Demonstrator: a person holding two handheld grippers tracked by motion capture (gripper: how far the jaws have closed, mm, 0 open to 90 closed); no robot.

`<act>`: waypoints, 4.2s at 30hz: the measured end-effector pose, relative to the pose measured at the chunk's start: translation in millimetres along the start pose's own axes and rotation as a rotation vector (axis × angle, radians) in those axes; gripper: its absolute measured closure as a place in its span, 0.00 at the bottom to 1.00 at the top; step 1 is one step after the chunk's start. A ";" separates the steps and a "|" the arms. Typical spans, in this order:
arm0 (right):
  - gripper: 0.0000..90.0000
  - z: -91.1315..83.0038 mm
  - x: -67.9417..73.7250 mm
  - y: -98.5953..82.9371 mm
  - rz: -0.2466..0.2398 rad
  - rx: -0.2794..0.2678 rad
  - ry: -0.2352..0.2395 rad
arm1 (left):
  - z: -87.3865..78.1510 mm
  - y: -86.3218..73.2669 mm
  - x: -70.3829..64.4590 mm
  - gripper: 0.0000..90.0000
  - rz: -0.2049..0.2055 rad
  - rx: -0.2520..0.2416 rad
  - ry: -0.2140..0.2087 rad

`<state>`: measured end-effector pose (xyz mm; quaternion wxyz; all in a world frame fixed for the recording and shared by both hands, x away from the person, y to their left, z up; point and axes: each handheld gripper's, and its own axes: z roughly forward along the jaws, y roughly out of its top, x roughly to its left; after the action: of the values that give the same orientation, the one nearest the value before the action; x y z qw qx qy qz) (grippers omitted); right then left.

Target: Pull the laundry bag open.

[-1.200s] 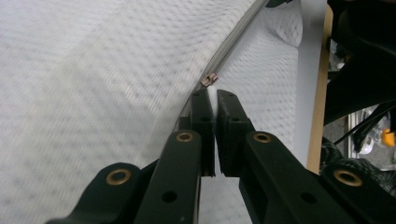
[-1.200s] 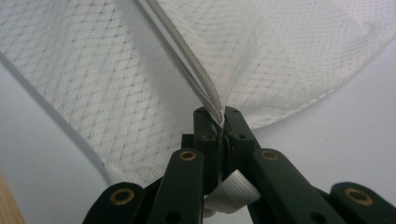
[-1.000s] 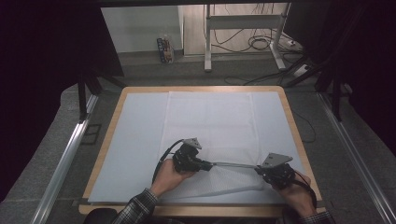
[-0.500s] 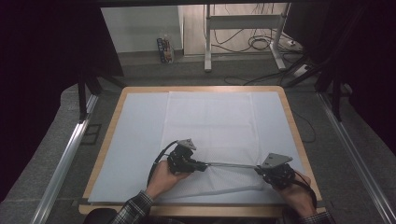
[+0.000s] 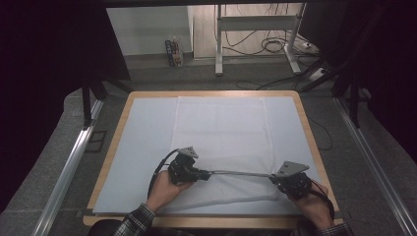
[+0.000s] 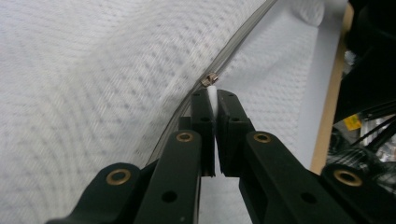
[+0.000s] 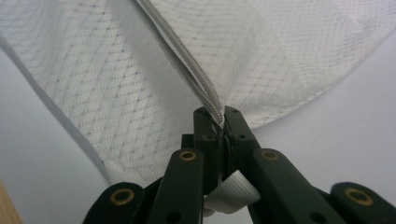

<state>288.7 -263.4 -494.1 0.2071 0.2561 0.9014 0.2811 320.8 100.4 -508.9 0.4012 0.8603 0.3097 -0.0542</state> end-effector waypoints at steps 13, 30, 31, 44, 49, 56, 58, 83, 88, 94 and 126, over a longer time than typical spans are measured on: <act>0.94 -0.3 -0.8 -0.7 0.001 0.001 0.004 | -13.6 -13.2 3.8 0.97 -0.030 -0.011 0.016; 0.94 -0.4 -0.1 -0.8 0.003 0.006 0.004 | -30.3 -29.3 7.4 0.97 -0.053 -0.022 0.044; 0.94 -0.3 -0.3 -1.0 0.004 0.005 0.004 | -30.9 -30.1 7.6 0.97 -0.058 -0.025 0.042; 0.94 -0.5 -0.4 -1.3 0.004 0.006 0.005 | -42.3 -42.7 10.6 0.97 -0.084 -0.033 0.069; 0.94 -0.8 -0.8 -1.8 0.011 0.007 0.003 | -49.1 -50.2 14.2 0.97 -0.109 -0.041 0.076; 0.94 -0.9 -0.6 -1.9 0.015 0.009 0.003 | -56.2 -58.2 16.7 0.97 -0.127 -0.044 0.087; 0.94 -0.9 -0.7 -2.0 0.015 0.009 0.003 | -58.4 -60.6 17.5 0.97 -0.133 -0.048 0.092; 0.94 -0.5 -1.1 -2.4 0.013 0.017 0.005 | -85.1 -89.6 27.7 0.97 -0.205 -0.069 0.156; 0.94 -0.3 -1.0 -2.5 0.014 0.019 0.008 | -91.1 -96.3 30.7 0.97 -0.227 -0.077 0.162; 0.94 0.1 -0.2 -1.9 0.015 0.021 0.016 | -95.7 -102.1 32.3 0.97 -0.237 -0.078 0.168; 0.45 -10.3 -7.4 -25.1 0.117 0.054 0.064 | -89.3 -106.8 25.3 0.89 -0.192 0.007 0.272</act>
<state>280.5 -289.7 -500.0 0.1541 0.3047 0.8984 0.2762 265.7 229.4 -527.7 0.3458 0.8275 0.4416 0.0236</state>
